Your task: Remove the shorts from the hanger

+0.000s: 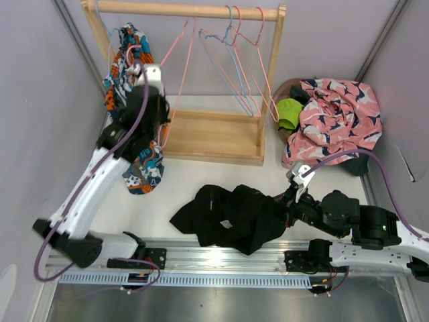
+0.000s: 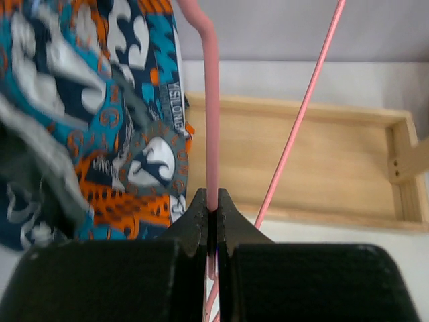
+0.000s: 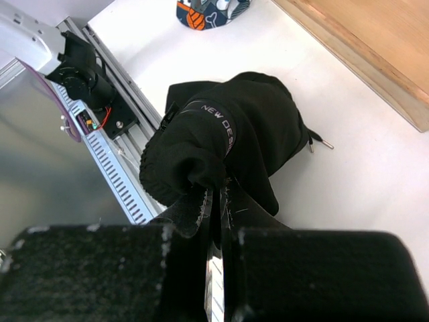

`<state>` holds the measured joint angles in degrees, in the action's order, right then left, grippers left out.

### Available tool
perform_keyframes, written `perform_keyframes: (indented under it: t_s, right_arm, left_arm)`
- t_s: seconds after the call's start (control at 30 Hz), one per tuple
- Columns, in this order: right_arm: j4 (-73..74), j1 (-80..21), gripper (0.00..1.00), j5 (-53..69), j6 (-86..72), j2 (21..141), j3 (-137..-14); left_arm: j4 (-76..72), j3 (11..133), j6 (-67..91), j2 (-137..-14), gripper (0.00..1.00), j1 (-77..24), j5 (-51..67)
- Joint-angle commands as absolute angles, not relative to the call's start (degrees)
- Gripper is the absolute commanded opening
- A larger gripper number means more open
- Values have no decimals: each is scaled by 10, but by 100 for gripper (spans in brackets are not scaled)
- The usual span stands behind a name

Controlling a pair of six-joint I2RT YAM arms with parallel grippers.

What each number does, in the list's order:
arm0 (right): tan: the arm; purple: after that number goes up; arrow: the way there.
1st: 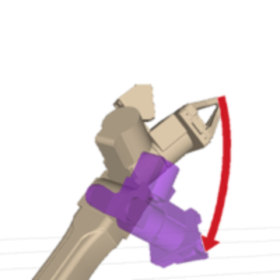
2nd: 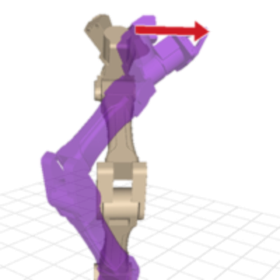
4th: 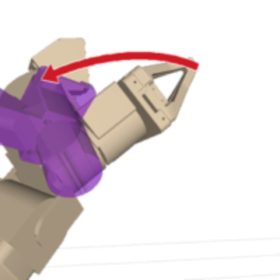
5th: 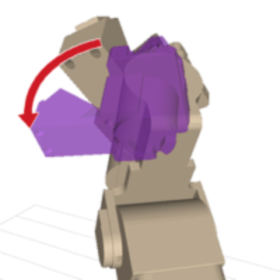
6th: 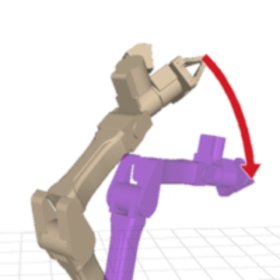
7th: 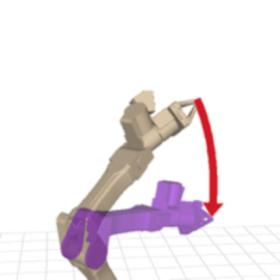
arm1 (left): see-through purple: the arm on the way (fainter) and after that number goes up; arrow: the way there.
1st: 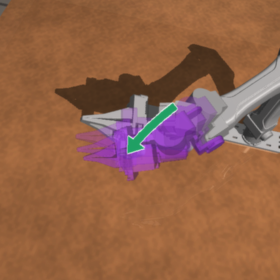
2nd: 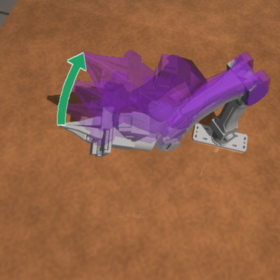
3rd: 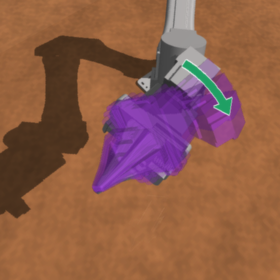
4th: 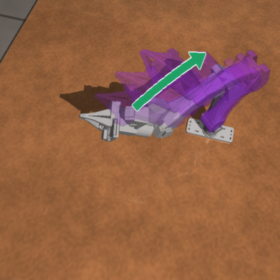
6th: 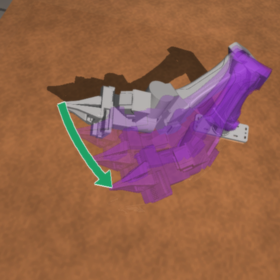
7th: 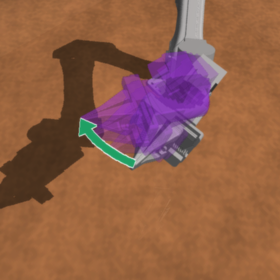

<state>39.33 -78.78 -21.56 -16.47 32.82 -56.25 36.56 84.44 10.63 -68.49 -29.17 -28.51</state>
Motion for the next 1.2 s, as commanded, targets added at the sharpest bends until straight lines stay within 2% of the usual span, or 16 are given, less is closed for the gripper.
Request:
perform_keyframes:
  t_s: [0.0,0.17,0.2,0.33,0.77,0.97,1.17]
  right_arm:
    - [368,-792,0,-219,-167,323,-567]
    - [396,-792,0,-222,-180,297,-571]
    - [401,-792,0,-224,-182,293,-570]
    - [416,-792,0,-230,-192,277,-568]
    - [412,-792,0,-239,-183,288,-565]
    - [420,-792,0,-238,-190,292,-571]
    - [420,-792,0,-236,-192,294,-577]
  left_arm:
    - [349,971,59,-781,0,-288,-342]
    - [386,1150,29,-931,0,-279,-358]
    - [399,1243,25,-953,0,-276,-358]
    - [449,1387,21,-1026,0,-276,-338]
    - [387,1402,-18,-1092,0,-260,-273]
    - [404,1436,18,-1156,0,-225,-208]
    - [406,1419,21,-1162,2,-216,-187]
